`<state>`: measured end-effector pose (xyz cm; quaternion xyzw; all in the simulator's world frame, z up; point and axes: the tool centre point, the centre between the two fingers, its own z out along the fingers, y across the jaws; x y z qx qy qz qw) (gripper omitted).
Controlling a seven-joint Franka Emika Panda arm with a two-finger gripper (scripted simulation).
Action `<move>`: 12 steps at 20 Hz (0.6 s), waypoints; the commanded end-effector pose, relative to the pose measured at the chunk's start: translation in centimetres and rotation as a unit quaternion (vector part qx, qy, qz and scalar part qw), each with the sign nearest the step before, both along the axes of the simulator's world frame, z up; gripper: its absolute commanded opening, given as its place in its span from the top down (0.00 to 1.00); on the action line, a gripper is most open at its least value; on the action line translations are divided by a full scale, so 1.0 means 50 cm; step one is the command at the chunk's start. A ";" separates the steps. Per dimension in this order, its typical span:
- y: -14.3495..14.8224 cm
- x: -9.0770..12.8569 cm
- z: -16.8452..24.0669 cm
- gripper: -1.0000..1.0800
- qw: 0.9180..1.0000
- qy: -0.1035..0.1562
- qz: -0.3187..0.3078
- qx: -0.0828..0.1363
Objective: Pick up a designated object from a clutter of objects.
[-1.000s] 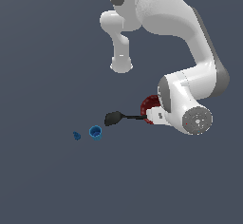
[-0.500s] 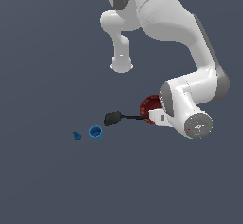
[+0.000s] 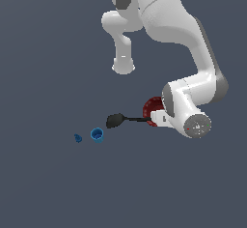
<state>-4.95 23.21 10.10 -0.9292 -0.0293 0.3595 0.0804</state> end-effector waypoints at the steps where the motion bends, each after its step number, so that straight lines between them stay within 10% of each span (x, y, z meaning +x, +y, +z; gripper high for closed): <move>1: 0.002 -0.008 -0.008 0.38 1.000 0.000 0.000 0.000; 7: 0.003 -0.010 -0.013 0.38 1.000 0.000 0.000 0.000; 8: 0.003 -0.010 -0.013 1.00 1.000 0.000 0.000 0.000; 12: 0.003 -0.010 -0.013 1.00 1.000 0.000 0.000 0.000</move>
